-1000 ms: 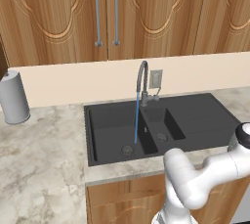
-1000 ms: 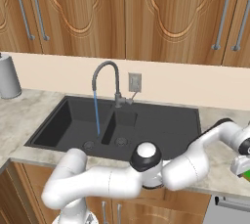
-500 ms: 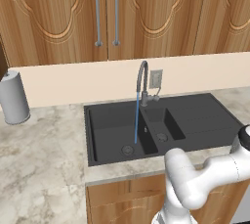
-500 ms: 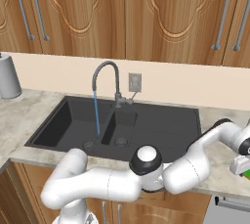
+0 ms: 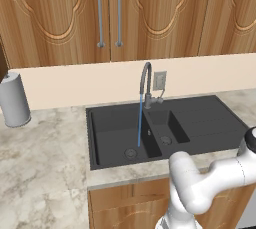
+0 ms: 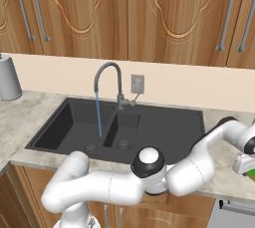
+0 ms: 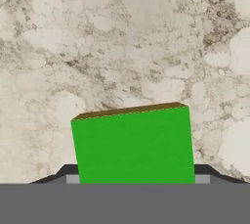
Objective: Soak the sponge with water for a few seconds and then drop it inside the sink.
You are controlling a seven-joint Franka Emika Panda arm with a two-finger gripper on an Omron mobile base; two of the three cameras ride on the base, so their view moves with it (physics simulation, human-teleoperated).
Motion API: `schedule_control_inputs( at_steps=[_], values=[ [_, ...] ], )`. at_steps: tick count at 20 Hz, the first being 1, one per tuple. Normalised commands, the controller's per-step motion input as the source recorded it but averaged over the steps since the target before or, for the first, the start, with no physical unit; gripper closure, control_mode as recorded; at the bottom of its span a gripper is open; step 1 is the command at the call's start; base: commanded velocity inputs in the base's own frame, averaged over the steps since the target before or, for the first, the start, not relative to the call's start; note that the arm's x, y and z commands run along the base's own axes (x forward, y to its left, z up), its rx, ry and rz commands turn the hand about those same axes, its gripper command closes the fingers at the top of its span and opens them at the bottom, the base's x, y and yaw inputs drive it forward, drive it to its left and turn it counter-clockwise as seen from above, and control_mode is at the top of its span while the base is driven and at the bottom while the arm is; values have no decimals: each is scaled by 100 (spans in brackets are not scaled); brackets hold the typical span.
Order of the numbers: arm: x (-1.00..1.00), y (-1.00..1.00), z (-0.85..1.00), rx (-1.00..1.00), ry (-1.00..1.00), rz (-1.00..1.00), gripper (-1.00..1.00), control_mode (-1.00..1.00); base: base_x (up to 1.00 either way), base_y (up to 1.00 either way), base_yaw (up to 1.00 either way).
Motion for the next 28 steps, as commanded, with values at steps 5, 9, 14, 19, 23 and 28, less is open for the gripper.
schedule_control_inputs(
  at_steps=[5, 9, 14, 19, 23, 28],
  values=[
    [13, 63, 51, 0, -6, -12, 100, -100, 0, 0, 0],
    [8, 63, 58, 0, -4, -13, 100, -100, 0, 0, 0],
    [1, 67, 71, 0, -1, -13, 100, -100, 0, 0, 0],
    [0, 66, 54, 0, -5, -17, 100, -100, 0, 0, 0],
    [0, 67, 52, 0, -7, -21, 100, -100, 0, 0, 0],
    [0, 73, 49, 0, -9, -23, 100, -100, 0, 0, 0]
  ],
)
